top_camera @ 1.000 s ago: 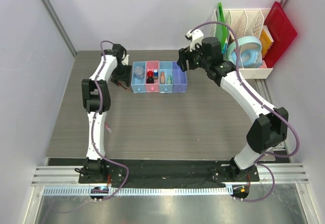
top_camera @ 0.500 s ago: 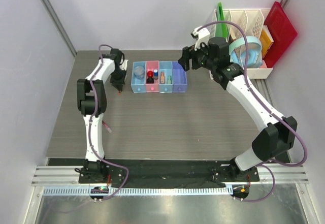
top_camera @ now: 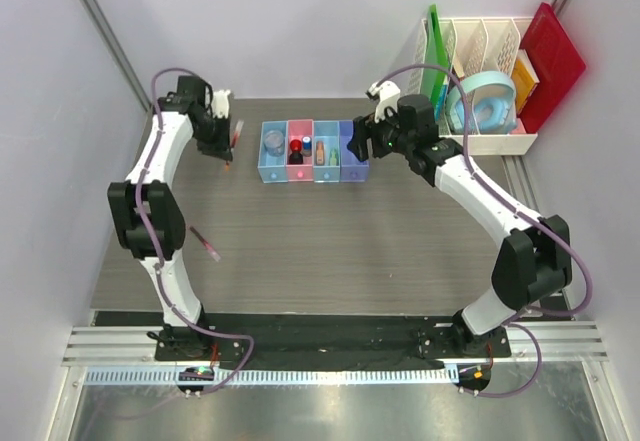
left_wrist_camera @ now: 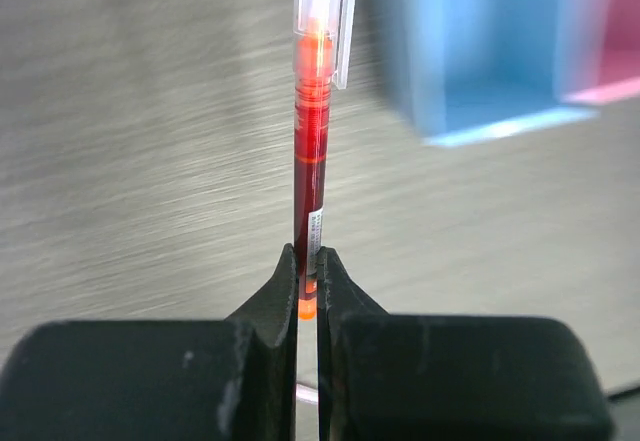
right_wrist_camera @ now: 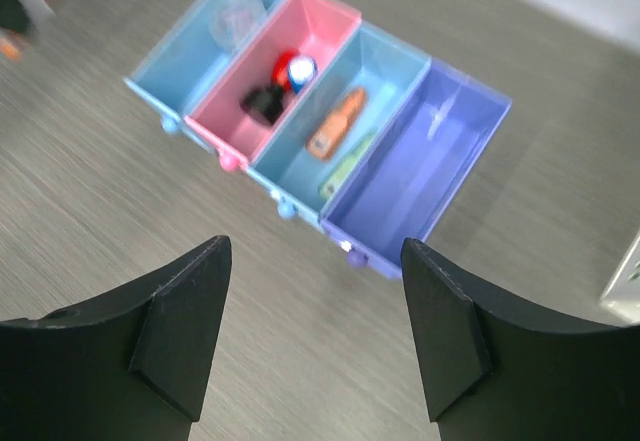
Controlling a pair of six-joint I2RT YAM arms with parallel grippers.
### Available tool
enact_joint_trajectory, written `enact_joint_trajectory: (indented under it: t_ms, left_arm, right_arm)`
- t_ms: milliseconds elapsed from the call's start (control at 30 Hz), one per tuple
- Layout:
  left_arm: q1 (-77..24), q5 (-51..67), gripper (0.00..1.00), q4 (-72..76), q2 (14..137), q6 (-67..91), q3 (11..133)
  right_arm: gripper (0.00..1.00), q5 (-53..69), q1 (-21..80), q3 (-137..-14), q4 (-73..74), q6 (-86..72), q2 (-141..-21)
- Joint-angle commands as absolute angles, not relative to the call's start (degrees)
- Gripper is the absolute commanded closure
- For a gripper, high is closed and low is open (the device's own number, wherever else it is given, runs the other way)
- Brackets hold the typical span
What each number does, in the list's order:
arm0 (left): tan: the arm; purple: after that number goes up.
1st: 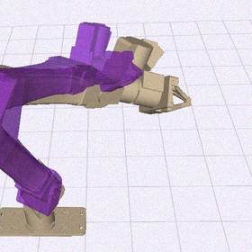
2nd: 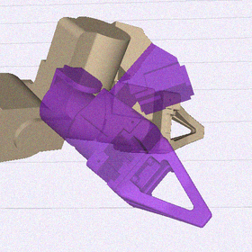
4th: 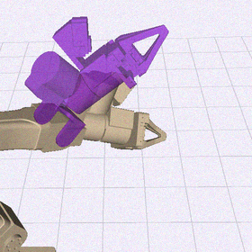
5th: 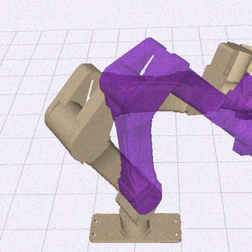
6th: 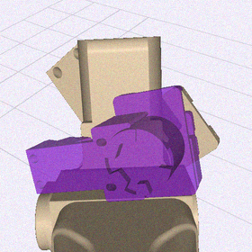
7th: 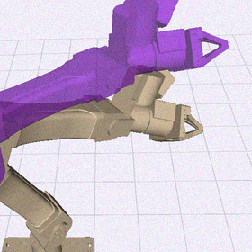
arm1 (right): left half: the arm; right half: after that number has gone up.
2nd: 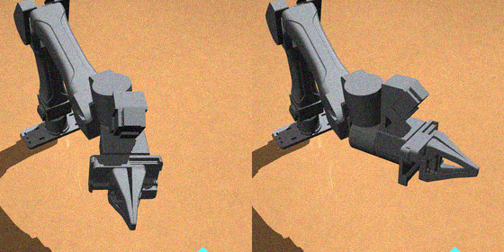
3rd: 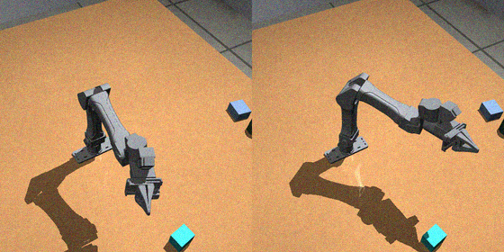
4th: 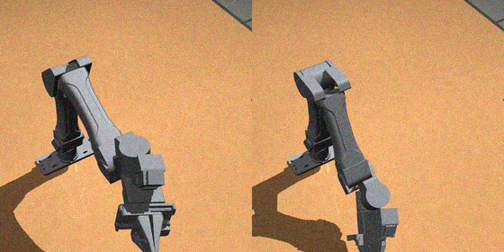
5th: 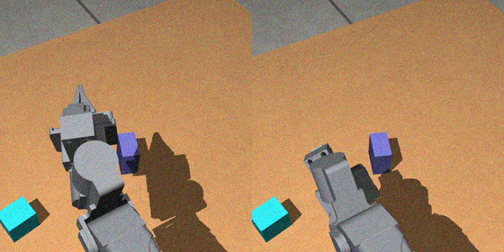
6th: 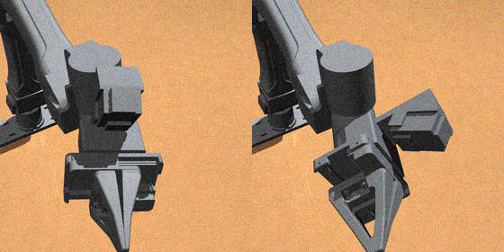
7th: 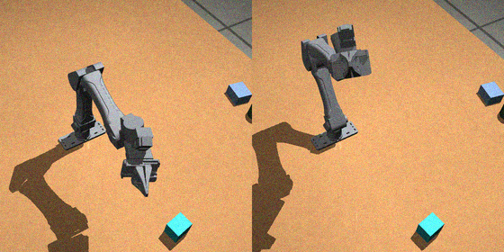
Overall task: Sort the stationery into containers
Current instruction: Pick up the pen from the center of the board.
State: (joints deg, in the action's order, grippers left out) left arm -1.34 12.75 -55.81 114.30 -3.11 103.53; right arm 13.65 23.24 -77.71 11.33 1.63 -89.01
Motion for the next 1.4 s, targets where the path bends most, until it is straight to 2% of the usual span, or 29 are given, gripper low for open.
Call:
enact_joint_trajectory:
  t_ms: [0, 133, 267, 300, 433, 567, 800, 1367]
  left_arm:
    - [-5.5, 27.2, 1.0, -55.0, 109.9, -3.0, 108.5]
    - [-11.7, 33.1, 1.0, -54.5, 114.6, -0.5, 114.9]
    - [-15.7, 42.7, 1.0, -51.8, 120.0, 3.1, 120.2]
    - [-16.8, 44.9, 1.0, -50.6, 120.7, 3.7, 120.0]
    - [-18.2, 47.2, 1.0, -41.9, 118.7, 6.5, 114.2]
    - [-18.8, 50.2, 1.0, -34.0, 116.4, 9.3, 108.1]
    - [-21.5, 55.4, 1.0, -29.8, 115.6, 13.2, 107.1]
    - [-26.7, 56.8, 1.0, -28.6, 113.8, 13.9, 105.7]
  right_arm:
    - [0.26, 11.8, 23.1, -72.4, 5.8, 0.9, -90.2]
    - [0.26, 13.6, 20.3, -70.9, 4.8, -1.4, -90.3]
    - [0.26, 27.8, 15.7, -71.7, 2.3, -9.5, -91.9]
    - [0.26, 34.1, 13.7, -71.5, 0.5, -12.0, -92.2]
    - [0.26, 42.9, 9.2, -68.3, -14.1, -27.0, -91.0]
    - [0.28, 44.7, 8.3, -68.2, -19.1, -32.6, -92.3]
    - [0.31, 45.4, 9.5, -69.3, -24.1, -37.4, -96.7]
    - [0.37, 45.3, 11.8, -71.4, -25.8, -38.8, -98.7]
